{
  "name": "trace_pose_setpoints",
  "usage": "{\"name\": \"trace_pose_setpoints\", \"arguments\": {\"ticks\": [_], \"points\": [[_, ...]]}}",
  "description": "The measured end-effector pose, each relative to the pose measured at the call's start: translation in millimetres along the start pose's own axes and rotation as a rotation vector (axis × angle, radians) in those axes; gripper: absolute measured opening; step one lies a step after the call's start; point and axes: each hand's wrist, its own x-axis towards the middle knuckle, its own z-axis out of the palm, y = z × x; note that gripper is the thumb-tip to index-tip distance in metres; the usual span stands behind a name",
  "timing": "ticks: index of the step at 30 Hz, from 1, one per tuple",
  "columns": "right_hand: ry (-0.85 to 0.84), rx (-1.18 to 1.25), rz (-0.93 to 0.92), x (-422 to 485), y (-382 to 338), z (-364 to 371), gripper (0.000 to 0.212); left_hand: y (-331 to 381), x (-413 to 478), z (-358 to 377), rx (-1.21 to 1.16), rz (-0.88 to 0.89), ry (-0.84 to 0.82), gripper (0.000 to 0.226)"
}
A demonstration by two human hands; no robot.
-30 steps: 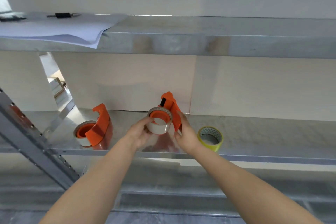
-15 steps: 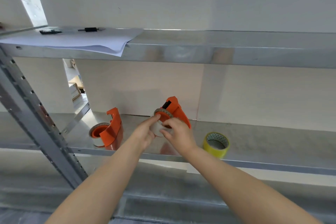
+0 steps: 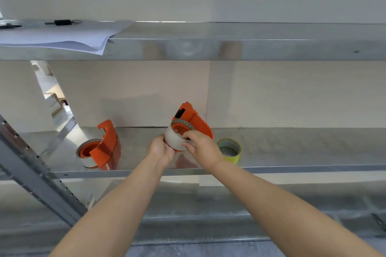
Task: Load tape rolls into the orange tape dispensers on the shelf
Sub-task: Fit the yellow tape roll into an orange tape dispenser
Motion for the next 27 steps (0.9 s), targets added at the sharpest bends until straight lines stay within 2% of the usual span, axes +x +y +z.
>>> {"name": "trace_pose_setpoints", "arguments": {"ticks": [9,14,17,21,27], "points": [[-0.013,0.048,-0.003,5,25,-39,0.018,-16,4,34,0.013,0.011,0.011,0.050],[0.092,0.074,0.066,13,39,-65,0.022,-17,6,53,-0.021,0.075,0.080,0.045],[0.097,-0.045,0.138,11,64,-87,0.026,-19,10,53,-0.031,0.104,0.115,0.040],[-0.046,-0.346,0.266,-8,111,-115,0.024,-26,21,47,-0.025,0.106,0.158,0.037],[-0.189,-0.488,0.380,-36,153,-128,0.026,-41,15,49,-0.090,0.133,0.220,0.037]]}}
